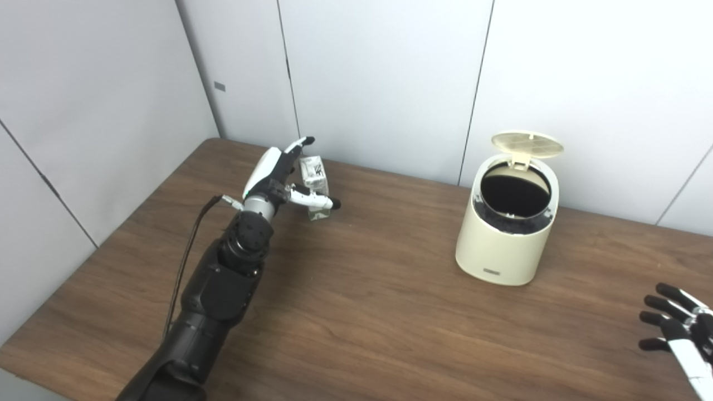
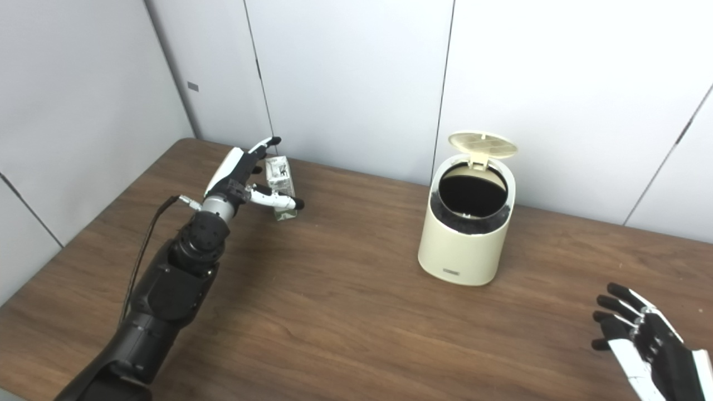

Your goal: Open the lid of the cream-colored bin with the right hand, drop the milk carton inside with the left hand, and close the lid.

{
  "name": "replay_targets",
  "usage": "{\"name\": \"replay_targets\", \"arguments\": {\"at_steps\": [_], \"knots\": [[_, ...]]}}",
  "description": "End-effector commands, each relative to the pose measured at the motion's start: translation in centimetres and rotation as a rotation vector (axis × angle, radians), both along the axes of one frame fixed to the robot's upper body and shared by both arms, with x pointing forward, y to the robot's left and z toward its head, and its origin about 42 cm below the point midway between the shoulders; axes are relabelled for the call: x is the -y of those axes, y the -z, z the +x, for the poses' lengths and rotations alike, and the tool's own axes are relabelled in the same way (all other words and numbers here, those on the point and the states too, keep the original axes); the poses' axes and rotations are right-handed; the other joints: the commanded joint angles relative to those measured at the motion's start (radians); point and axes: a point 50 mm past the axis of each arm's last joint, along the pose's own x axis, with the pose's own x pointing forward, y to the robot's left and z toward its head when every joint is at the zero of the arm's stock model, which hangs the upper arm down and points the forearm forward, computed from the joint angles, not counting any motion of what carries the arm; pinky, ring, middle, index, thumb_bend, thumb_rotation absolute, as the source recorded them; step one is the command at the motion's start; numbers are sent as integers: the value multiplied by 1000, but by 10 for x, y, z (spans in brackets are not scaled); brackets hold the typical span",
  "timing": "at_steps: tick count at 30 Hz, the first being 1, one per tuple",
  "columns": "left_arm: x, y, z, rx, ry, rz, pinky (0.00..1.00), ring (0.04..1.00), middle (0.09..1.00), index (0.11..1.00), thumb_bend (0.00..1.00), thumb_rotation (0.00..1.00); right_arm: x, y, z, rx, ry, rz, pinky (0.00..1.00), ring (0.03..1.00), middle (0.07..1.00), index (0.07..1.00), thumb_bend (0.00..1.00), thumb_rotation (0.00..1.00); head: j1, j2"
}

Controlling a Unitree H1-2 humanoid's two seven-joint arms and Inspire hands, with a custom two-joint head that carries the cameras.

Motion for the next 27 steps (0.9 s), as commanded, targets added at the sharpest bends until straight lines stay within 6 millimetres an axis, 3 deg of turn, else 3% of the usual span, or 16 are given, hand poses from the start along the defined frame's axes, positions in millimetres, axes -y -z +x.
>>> {"name": "replay_targets", "arguments": {"at_steps": [1, 8, 11, 13, 15, 16, 17, 21, 27], "knots": [[-5, -28, 12, 91, 9, 58, 880, 952, 974, 969, 973, 50, -2, -18, 1, 77, -15, 0, 508, 712, 750, 773, 779, 743, -1, 3], [-7, -23, 18, 52, -26, 216, 817, 878, 892, 916, 948, 43, -3, -19, -1, 84, -15, -28, 518, 716, 750, 773, 777, 756, -3, 8], [-7, -23, 17, 63, -41, 258, 749, 814, 823, 856, 928, 10, -4, -21, -2, 83, -15, -31, 508, 711, 751, 768, 774, 756, -4, 10], [-6, -23, 16, 94, -49, 217, 614, 704, 744, 766, 886, 2, -4, -22, -2, 81, -17, -30, 506, 707, 747, 763, 768, 754, -4, 12], [-6, -24, 15, 123, -50, 179, 514, 586, 642, 660, 832, 0, -5, -22, -2, 79, -19, -30, 501, 704, 746, 761, 768, 755, -6, 12], [-7, -25, 15, 132, -43, 163, 468, 486, 552, 579, 637, 0, -5, -22, -2, 77, -21, -27, 504, 706, 748, 761, 767, 757, -6, 12], [-6, -26, 15, 137, -37, 157, 450, 457, 523, 538, 571, 0, -6, -23, -3, 76, -21, -25, 504, 706, 749, 761, 763, 756, -9, 15], [-2, -30, 15, 158, -11, 147, 379, 430, 498, 475, 486, 0, -8, -26, -4, 65, -33, -24, 512, 708, 757, 769, 725, 775, -9, 18], [8, -33, 18, 171, -3, 140, 360, 428, 500, 473, 477, 0, -12, -29, -6, 56, -57, -77, 554, 743, 786, 804, 658, 824, -12, 22]]}}
